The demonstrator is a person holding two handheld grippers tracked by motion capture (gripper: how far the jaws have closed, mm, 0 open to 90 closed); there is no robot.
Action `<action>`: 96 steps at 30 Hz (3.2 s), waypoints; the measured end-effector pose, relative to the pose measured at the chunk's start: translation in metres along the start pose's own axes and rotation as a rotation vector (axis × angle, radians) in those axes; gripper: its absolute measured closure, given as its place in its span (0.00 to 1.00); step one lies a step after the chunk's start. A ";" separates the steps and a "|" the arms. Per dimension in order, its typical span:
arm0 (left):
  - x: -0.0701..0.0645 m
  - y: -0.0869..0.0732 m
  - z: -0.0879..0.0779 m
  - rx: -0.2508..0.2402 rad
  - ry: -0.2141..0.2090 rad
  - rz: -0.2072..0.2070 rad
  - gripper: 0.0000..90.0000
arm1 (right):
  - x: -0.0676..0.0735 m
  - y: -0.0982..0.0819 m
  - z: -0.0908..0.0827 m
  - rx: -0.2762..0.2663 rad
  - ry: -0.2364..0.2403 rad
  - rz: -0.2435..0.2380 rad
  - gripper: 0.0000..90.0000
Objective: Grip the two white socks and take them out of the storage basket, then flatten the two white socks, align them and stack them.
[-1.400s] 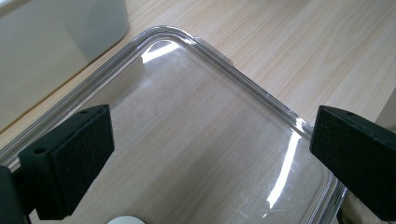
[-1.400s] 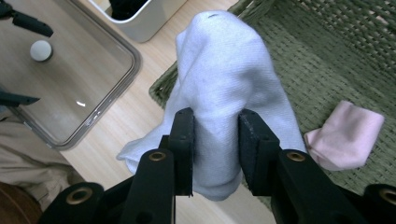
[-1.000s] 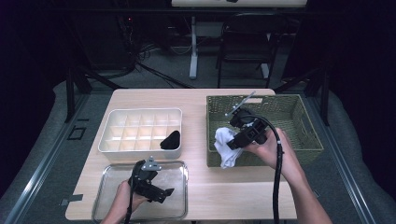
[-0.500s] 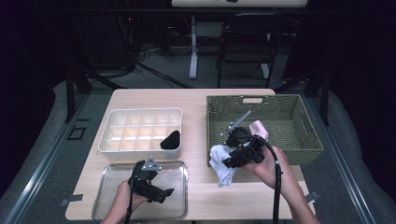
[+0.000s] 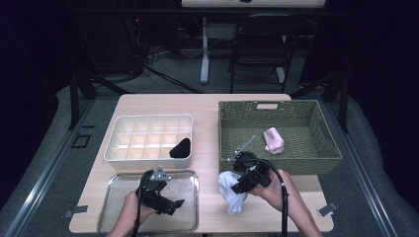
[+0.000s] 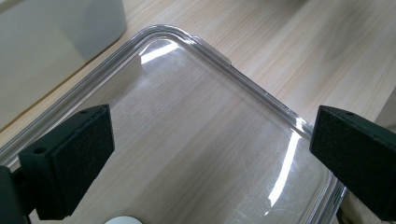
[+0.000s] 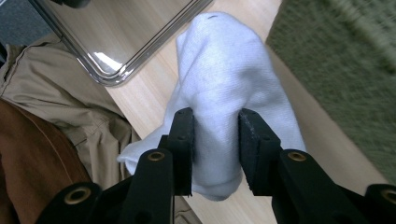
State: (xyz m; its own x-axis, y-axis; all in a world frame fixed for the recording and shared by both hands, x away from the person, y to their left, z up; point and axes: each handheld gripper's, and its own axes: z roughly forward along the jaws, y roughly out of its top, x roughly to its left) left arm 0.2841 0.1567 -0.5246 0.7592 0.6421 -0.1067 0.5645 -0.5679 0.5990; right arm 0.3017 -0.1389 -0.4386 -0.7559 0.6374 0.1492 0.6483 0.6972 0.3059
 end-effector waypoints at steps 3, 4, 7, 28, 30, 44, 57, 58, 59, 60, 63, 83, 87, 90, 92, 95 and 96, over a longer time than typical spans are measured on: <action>0.000 0.000 0.000 0.001 0.001 0.004 0.00 | -0.002 -0.003 0.015 0.022 0.003 0.007 0.76; 0.000 0.000 0.000 0.001 0.001 0.004 0.00 | -0.004 -0.005 0.020 0.018 0.015 0.020 0.76; 0.000 0.000 0.000 0.000 -0.002 0.002 0.00 | -0.009 -0.008 0.033 0.024 0.019 0.044 0.75; -0.007 0.002 0.005 0.000 -0.010 0.005 0.00 | -0.020 -0.024 0.075 0.029 -0.017 0.136 0.72; -0.007 0.002 0.005 -0.003 -0.010 0.004 0.00 | -0.021 -0.026 0.077 0.007 -0.001 0.153 0.70; -0.019 0.005 0.006 -0.011 -0.023 0.025 0.00 | -0.025 -0.041 0.057 -0.078 0.017 0.086 0.68; -0.053 0.021 0.023 -0.013 -0.058 0.096 0.00 | -0.028 -0.051 0.072 -0.117 0.036 0.202 0.76; -0.055 0.022 0.025 -0.011 -0.062 0.099 0.00 | -0.028 -0.052 0.072 -0.113 0.030 0.215 0.76; -0.057 0.023 0.027 -0.012 -0.064 0.102 0.00 | -0.026 -0.053 0.073 -0.125 0.033 0.229 0.75; -0.059 0.024 0.029 -0.009 -0.067 0.105 0.00 | -0.026 -0.054 0.072 -0.113 0.014 0.220 0.75; -0.064 0.026 0.033 -0.009 -0.062 0.118 0.00 | -0.024 -0.057 0.073 -0.135 0.017 0.260 0.75; -0.118 0.043 0.080 0.045 -0.064 0.219 0.24 | -0.029 -0.076 0.061 -0.258 0.014 0.313 0.60; -0.117 0.042 0.082 0.048 -0.073 0.213 0.33 | -0.039 -0.080 0.058 -0.276 -0.007 0.328 0.58; -0.115 0.041 0.082 0.056 -0.086 0.213 0.44 | -0.044 -0.079 0.058 -0.285 -0.035 0.339 0.56; -0.114 0.041 0.082 0.059 -0.096 0.213 0.49 | -0.046 -0.078 0.060 -0.296 -0.041 0.337 0.56; -0.110 0.040 0.083 0.065 -0.114 0.203 0.56 | -0.048 -0.073 0.066 -0.271 -0.043 0.331 0.54; -0.108 0.040 0.084 0.070 -0.117 0.205 0.58 | -0.049 -0.072 0.068 -0.262 -0.046 0.329 0.54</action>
State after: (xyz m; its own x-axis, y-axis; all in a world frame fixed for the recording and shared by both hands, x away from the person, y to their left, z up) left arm 0.2512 0.0215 -0.5557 0.8905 0.4475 -0.0823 0.4124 -0.7171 0.5619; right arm 0.2986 -0.1981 -0.5319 -0.5037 0.8303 0.2387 0.8051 0.3509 0.4782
